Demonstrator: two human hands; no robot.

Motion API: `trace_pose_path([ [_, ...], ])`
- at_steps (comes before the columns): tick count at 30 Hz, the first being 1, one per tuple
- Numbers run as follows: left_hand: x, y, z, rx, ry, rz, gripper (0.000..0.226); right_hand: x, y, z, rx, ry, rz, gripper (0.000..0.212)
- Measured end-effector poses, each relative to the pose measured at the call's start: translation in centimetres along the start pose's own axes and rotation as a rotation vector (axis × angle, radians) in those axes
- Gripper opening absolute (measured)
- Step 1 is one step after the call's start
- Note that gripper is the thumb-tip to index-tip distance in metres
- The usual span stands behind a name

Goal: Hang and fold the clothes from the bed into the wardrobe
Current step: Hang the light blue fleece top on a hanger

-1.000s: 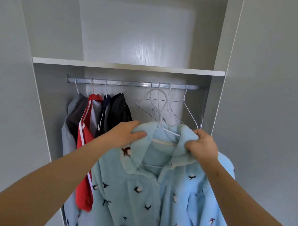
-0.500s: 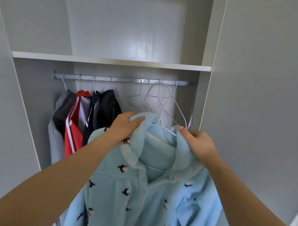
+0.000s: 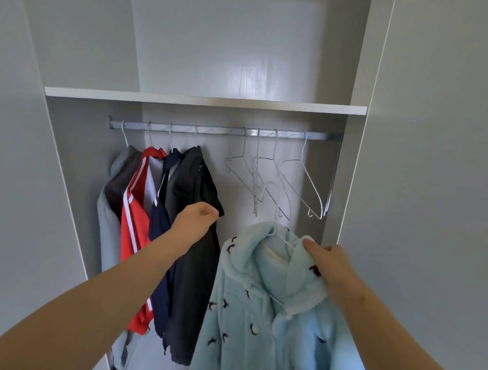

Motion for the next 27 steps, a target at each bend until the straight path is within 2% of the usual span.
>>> trace_pose_path([
  [7, 1.7, -0.2, -5.1, -0.027, -0.036, -0.056, 0.023, 0.2, 4.8, -2.8, 0.082, 0.081, -0.174, 0.029],
  [11, 2.7, 0.3, -9.9, -0.026, -0.023, -0.087, 0.026, 1.3, 9.5, -5.7, 0.16, 0.171, -0.325, 0.037],
  [14, 3.4, 0.2, -14.2, -0.017, 0.014, -0.114, 0.026, 2.4, 13.3, -8.4, 0.179, 0.215, -0.418, 0.036],
  [20, 4.5, -0.8, -23.7, -0.043, 0.16, -0.398, 0.022, 6.5, 20.5, -14.2, 0.165, 0.179, -0.512, 0.035],
  [22, 4.8, -0.8, -26.2, 0.041, 0.212, -0.593, 0.037, 7.7, 22.5, -16.1, 0.137, 0.166, -0.537, 0.037],
  [24, 5.6, -0.5, -28.3, 0.2, 0.26, -0.758, 0.063, 8.9, 24.4, -17.7, 0.11, 0.171, -0.564, 0.035],
  [25, 6.0, -0.4, -29.2, 0.239, 0.274, -0.796, 0.071, 9.5, 25.1, -18.3, 0.099, 0.18, -0.582, 0.033],
  [27, 7.0, -0.7, -31.1, 0.231, 0.295, -0.795, 0.075, 10.3, 26.7, -19.8, 0.088, 0.189, -0.611, 0.035],
])
Point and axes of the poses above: each hand's wrist, its own z-axis away from the middle knuckle, its own y-axis out of the palm, x = y × z, the point moved 2 cm from there along -z, towards the middle knuckle, and after that the axes turned 10 degrees about -z, right-handed, at the moved point
